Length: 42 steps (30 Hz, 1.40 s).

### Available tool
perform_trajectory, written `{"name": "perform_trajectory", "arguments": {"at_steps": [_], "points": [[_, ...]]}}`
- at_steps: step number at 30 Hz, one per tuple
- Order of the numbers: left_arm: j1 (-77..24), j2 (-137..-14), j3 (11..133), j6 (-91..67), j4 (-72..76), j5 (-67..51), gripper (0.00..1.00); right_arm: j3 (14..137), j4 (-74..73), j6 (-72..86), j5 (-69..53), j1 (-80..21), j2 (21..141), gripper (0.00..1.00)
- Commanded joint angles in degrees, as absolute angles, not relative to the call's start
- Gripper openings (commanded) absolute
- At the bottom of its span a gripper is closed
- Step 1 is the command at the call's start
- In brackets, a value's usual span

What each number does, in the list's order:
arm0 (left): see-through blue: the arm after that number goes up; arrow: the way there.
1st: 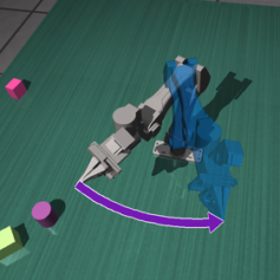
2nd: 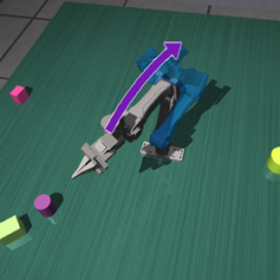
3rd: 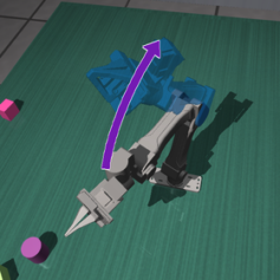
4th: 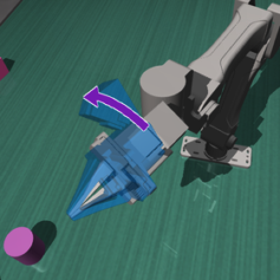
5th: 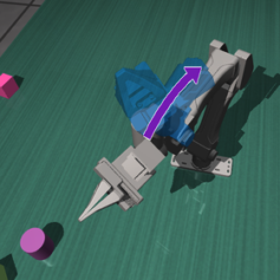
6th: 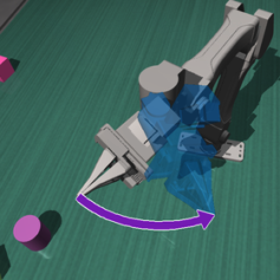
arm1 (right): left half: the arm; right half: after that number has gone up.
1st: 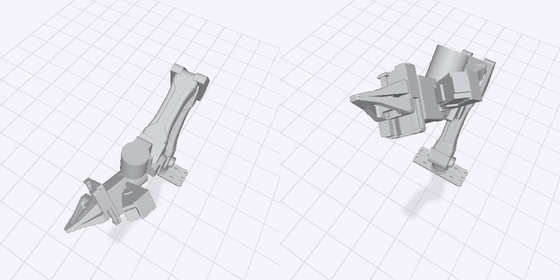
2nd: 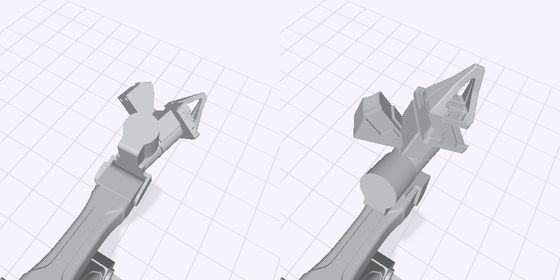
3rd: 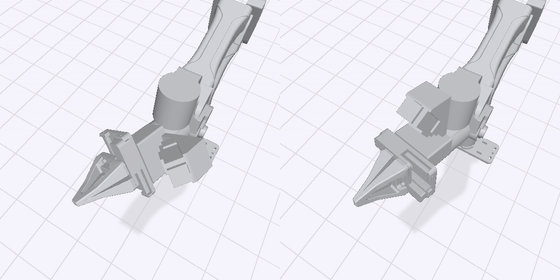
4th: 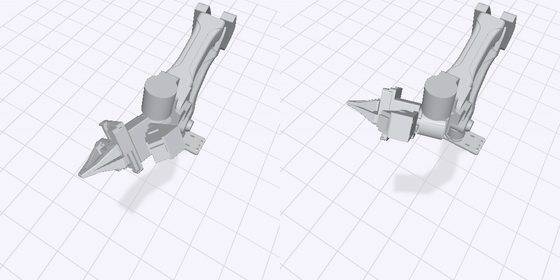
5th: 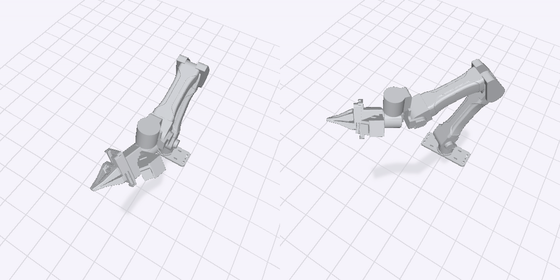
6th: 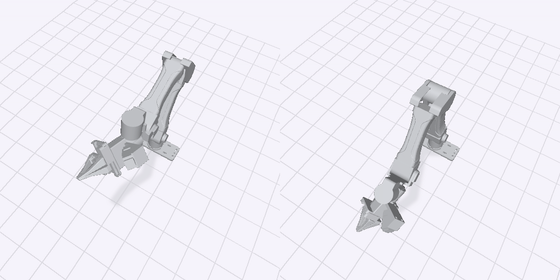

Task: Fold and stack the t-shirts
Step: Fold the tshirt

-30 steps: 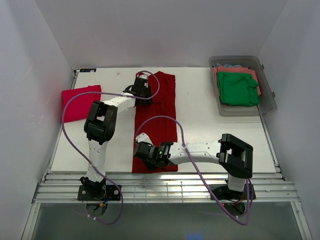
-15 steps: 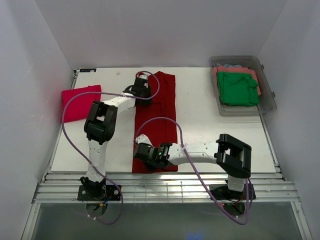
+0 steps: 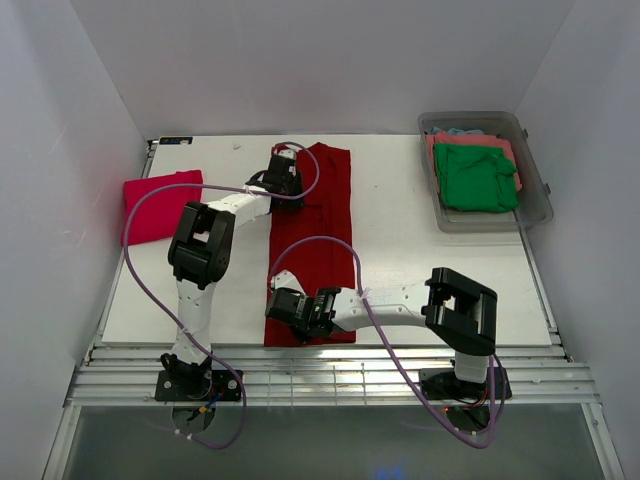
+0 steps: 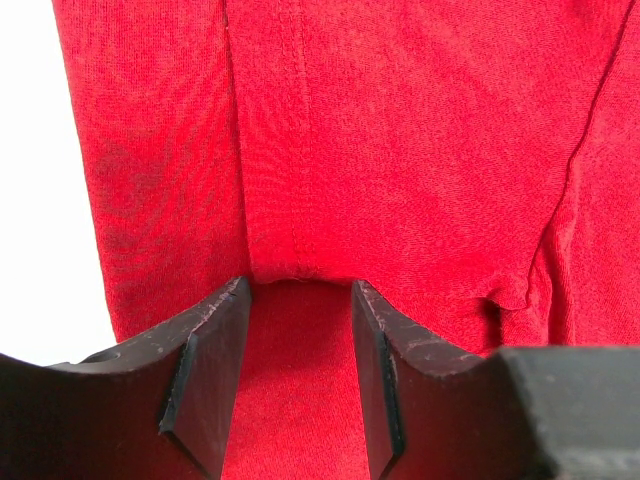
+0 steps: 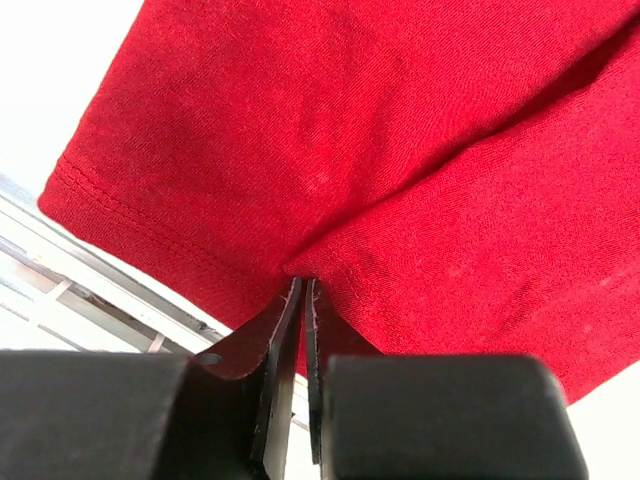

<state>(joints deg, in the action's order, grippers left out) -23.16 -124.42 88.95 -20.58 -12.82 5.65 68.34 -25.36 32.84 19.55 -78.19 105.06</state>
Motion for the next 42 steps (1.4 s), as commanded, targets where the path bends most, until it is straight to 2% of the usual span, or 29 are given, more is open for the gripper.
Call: {"name": "perform_trajectory", "arguments": {"at_steps": [1, 15, 16, 17, 18, 22, 27, 42], "points": [[-23.12, -124.36, 88.77, -20.39, -14.06, 5.89, 0.56, 67.85, -25.48, 33.66, 21.27, -78.92, 103.01, 0.11], [-22.41, -126.56, 91.76, -20.30, -15.82, 5.45, 0.55, 70.58, -31.38, 36.21, 24.43, -83.93, 100.55, 0.10], [-22.33, -126.56, 91.67, -20.30, -15.91, 5.36, 0.55, 70.58, -31.38, 36.21, 24.96, -83.94, 100.98, 0.12], [-22.32, -126.56, 91.58, -20.39, -15.91, 5.27, 0.55, 70.92, -31.46, 36.21, 26.01, -83.94, 101.16, 0.23], [-22.32, -126.48, 91.50, -20.39, -16.00, 5.27, 0.55, 71.19, -31.46, 35.95, 26.54, -83.85, 101.51, 0.27], [-22.32, -126.12, 90.79, -20.57, -15.82, 5.45, 0.59, 71.98, -31.29, 35.25, 29.17, -83.76, 103.44, 0.34], [-22.24, -125.95, 90.00, -20.74, -15.82, 5.28, 0.60, 69.88, -27.35, 34.37, 31.64, -82.62, 102.92, 0.34], [-21.97, -126.04, 90.00, -20.22, -16.17, 5.54, 0.60, 69.26, -22.59, 31.91, 26.28, -80.68, 107.23, 0.36]]}}
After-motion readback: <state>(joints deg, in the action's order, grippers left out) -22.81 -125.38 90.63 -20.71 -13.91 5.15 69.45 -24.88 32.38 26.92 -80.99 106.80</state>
